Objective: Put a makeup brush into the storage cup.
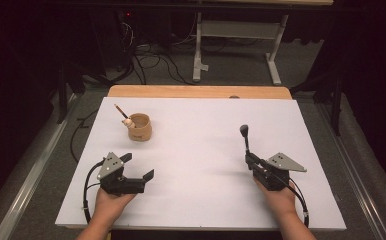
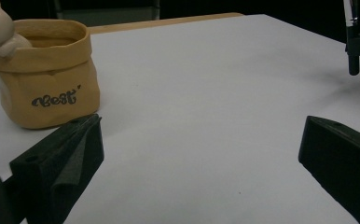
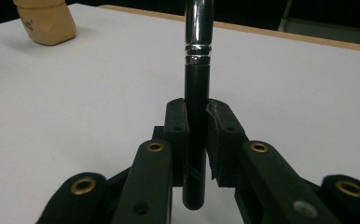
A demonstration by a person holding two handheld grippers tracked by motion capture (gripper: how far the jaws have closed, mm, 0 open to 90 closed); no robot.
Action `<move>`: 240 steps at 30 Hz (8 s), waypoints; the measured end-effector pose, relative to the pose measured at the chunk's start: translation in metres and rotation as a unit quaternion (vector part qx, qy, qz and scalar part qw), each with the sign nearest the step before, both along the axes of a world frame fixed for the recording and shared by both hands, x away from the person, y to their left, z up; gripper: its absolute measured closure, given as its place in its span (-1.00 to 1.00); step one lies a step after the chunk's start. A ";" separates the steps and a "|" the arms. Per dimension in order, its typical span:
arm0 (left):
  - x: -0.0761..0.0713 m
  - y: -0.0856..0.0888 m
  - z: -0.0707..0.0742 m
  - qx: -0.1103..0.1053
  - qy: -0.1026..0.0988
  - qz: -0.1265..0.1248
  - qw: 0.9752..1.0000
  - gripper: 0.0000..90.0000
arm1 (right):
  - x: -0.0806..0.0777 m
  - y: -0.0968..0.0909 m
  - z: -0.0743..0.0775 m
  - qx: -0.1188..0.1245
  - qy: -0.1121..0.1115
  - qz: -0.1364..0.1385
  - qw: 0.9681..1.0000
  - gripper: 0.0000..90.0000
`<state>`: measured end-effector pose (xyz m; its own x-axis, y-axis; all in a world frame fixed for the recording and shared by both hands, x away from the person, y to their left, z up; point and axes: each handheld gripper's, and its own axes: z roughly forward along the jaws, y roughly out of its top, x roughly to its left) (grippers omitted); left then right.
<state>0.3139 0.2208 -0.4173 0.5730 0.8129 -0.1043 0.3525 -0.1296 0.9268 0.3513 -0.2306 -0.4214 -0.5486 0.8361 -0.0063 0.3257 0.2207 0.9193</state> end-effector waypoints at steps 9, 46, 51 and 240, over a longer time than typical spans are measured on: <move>0.013 -0.015 0.009 0.017 -0.004 -0.012 1.000 -0.99 | -0.001 -0.001 0.001 -0.004 -0.001 0.006 1.000 0.81; 0.026 -0.084 0.024 -0.039 -0.029 -0.104 0.993 -1.00 | -0.008 0.011 0.002 -0.008 -0.009 0.021 1.000 0.81; 0.024 -0.085 0.022 -0.031 -0.024 -0.109 0.993 -1.00 | -0.011 0.020 0.002 -0.007 -0.009 0.029 1.000 0.81; 0.017 -0.087 0.013 -0.118 -0.001 -0.169 0.978 0.71 | -0.035 0.131 -0.002 -0.003 -0.030 0.181 0.983 0.63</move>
<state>0.3305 0.1337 -0.4041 0.8057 0.5298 -0.2648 0.3239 -0.0199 0.9459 0.3164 -0.0999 -0.4237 -0.8087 0.5861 -0.0507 0.1711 0.3169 0.9329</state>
